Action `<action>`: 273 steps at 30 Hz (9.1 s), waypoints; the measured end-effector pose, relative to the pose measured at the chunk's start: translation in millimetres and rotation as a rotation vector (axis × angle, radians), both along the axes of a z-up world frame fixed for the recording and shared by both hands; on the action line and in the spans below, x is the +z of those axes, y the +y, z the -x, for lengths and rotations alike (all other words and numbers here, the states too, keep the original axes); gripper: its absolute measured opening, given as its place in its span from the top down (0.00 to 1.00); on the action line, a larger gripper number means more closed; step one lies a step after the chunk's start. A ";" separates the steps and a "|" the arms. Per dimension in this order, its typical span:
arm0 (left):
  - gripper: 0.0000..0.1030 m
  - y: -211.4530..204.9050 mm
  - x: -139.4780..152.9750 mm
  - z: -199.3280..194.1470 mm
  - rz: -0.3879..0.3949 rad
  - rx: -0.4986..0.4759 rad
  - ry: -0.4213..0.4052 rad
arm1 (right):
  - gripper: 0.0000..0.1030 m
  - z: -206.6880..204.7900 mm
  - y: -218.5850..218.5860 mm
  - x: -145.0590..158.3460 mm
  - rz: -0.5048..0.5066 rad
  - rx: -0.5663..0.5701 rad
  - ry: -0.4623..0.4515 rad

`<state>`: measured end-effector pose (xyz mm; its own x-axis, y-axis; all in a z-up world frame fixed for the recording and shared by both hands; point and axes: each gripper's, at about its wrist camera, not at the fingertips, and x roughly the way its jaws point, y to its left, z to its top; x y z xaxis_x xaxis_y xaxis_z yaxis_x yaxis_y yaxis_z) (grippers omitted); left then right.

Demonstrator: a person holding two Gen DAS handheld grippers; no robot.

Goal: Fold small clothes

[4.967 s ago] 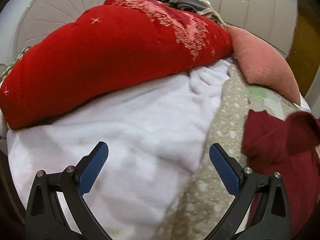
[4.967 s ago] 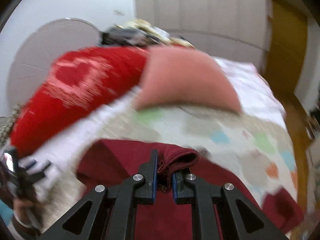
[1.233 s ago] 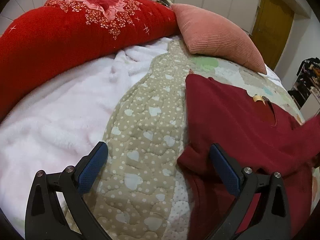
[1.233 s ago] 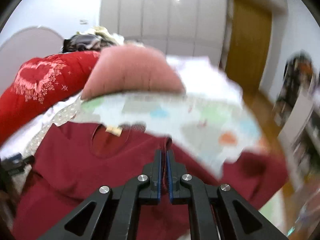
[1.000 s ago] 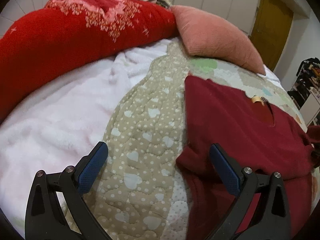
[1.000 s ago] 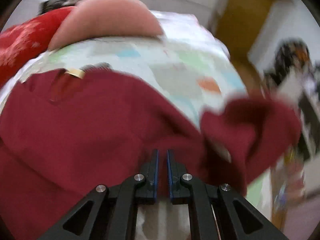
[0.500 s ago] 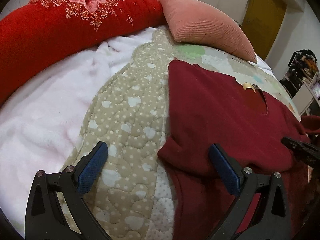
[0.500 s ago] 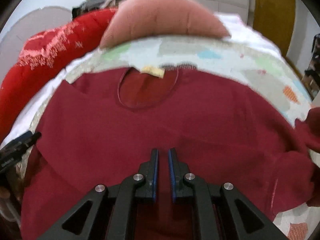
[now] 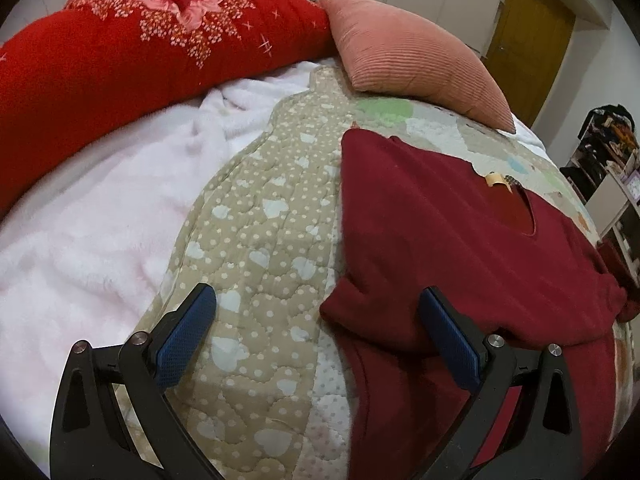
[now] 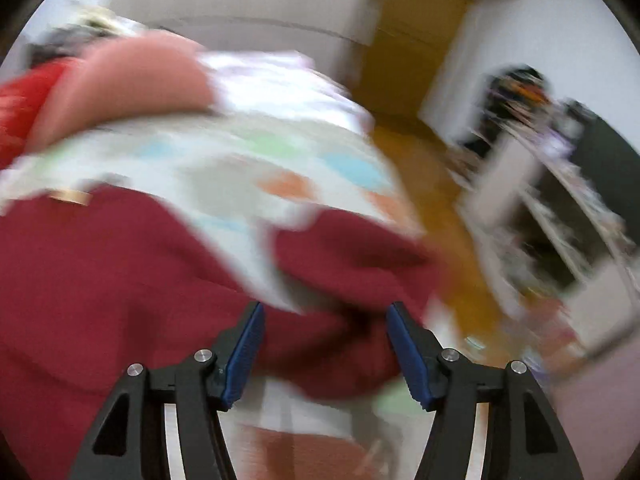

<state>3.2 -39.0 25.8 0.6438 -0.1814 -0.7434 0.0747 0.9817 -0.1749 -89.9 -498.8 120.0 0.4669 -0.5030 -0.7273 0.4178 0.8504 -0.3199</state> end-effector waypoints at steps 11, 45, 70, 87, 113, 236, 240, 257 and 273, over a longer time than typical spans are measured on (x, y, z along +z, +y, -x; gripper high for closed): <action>0.01 -1.2 0.0 2.7 -0.008 0.001 -0.014 | 0.40 46.7 -8.2 28.8 -0.125 0.027 -0.176; 0.01 -1.9 -5.1 0.0 -0.017 0.007 0.008 | 0.53 63.4 -62.8 12.7 -0.597 -0.036 -0.180; 0.01 -2.1 -5.5 -0.3 -0.021 0.012 0.011 | 0.57 185.6 -15.0 -19.6 -0.692 -0.067 -0.238; 0.01 -2.0 -6.5 -0.8 -0.026 0.012 0.016 | 0.39 131.3 -105.2 -2.6 -0.685 -0.362 -0.218; 0.01 12.3 26.9 13.8 0.061 0.030 -0.144 | 0.94 -2.9 39.0 166.4 -0.650 0.571 -0.604; 0.91 -96.8 49.4 -38.7 -0.059 -0.230 0.019 | 0.45 -2.3 36.5 -26.8 -0.743 0.345 -0.250; 0.91 -90.2 54.2 -33.7 -0.023 -0.272 0.016 | 0.45 -6.0 40.0 -26.2 -0.747 0.351 -0.253; 0.73 -97.9 29.0 -48.7 0.040 -0.284 0.103 | 0.45 -20.2 41.4 -33.6 -0.745 0.350 -0.226; 0.90 -49.4 70.0 -29.2 0.100 -0.252 0.006 | 0.65 -63.9 48.0 -35.6 -0.601 0.310 -0.178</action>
<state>32.5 -88.3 95.8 0.5650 -0.4078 -0.7173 0.3129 0.9103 -0.2711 -25.9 -450.7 84.4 0.6617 0.1380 -0.7370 0.1300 0.9469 0.2941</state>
